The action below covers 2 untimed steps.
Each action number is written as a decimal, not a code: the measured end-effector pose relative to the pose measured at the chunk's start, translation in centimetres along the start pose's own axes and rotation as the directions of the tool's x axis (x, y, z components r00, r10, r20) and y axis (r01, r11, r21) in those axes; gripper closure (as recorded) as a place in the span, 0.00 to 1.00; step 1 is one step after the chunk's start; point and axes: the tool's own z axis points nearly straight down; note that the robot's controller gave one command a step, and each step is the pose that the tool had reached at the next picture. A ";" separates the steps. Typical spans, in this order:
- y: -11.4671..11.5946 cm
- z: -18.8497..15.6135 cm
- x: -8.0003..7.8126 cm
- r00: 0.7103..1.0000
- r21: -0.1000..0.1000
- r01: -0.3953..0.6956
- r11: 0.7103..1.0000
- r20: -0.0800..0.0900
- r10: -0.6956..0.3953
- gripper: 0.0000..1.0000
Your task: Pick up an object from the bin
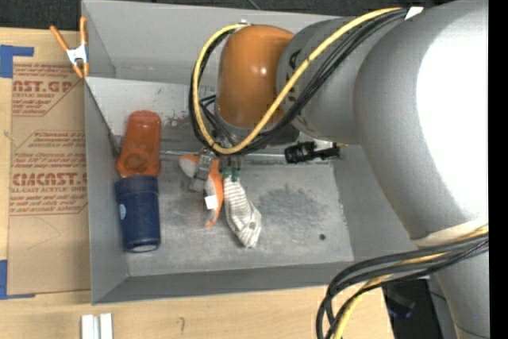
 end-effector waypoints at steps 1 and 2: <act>0.0 -0.5 0.0 1.000 0.001 0.000 1.000 -0.002 0.000 1.00; 0.0 -1.3 0.1 1.000 0.002 0.001 1.000 -0.003 -0.001 1.00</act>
Offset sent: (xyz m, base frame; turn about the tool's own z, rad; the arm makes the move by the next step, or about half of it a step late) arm 0.0002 -0.0002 0.0132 0.0000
